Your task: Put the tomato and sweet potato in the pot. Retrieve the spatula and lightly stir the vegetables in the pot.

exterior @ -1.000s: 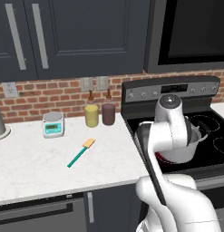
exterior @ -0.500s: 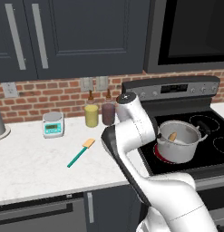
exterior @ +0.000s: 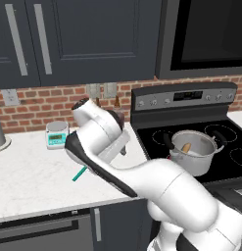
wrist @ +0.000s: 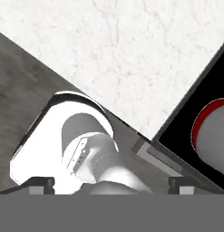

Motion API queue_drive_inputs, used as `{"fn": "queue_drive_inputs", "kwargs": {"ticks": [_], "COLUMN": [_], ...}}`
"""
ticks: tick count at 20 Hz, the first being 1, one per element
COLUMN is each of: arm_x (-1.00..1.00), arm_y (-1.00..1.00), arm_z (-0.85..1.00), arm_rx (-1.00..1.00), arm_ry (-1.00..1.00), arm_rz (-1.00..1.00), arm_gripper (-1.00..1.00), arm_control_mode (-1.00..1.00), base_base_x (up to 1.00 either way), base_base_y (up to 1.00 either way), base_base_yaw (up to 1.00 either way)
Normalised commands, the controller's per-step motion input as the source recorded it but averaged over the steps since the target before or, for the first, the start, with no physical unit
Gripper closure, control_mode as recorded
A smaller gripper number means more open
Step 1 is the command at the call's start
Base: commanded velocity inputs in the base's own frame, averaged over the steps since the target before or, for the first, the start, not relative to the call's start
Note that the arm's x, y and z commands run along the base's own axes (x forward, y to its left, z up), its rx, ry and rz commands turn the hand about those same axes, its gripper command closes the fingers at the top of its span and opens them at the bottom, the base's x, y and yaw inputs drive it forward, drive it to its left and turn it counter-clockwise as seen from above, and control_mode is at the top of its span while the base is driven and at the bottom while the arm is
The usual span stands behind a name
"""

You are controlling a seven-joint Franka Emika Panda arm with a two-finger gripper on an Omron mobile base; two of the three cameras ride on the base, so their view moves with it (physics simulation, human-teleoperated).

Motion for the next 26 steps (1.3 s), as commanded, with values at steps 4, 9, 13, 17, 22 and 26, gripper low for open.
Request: {"fn": "queue_drive_inputs", "kwargs": {"ticks": [4,9,13,17,22,26], "arm_x": [0.25,0.71,0.69,0.39,0.05,0.17], "arm_y": [0.74,0.38,0.18,0.22,0.16,0.08], "arm_z": [-0.23,-0.33,-0.53,-0.72,-0.7,-0.49], "arm_rx": [-0.08,-0.04,0.0,0.0,0.0,0.0], "arm_ry": [0.19,0.11,0.1,0.12,0.05,0.0], "arm_rz": [0.55,0.51,0.51,0.51,0.42,0.3], "arm_gripper": [-1.0,-1.0,-1.0,-1.0,-1.0,-1.0], "arm_control_mode": [-1.0,-1.0,-1.0,-1.0,-1.0,-1.0], "base_base_x": [0.0,0.0,0.0,0.0,0.0,0.0], "base_base_y": [0.0,0.0,0.0,0.0,0.0,0.0], "base_base_yaw": [0.0,0.0,0.0,0.0,0.0,0.0]}}
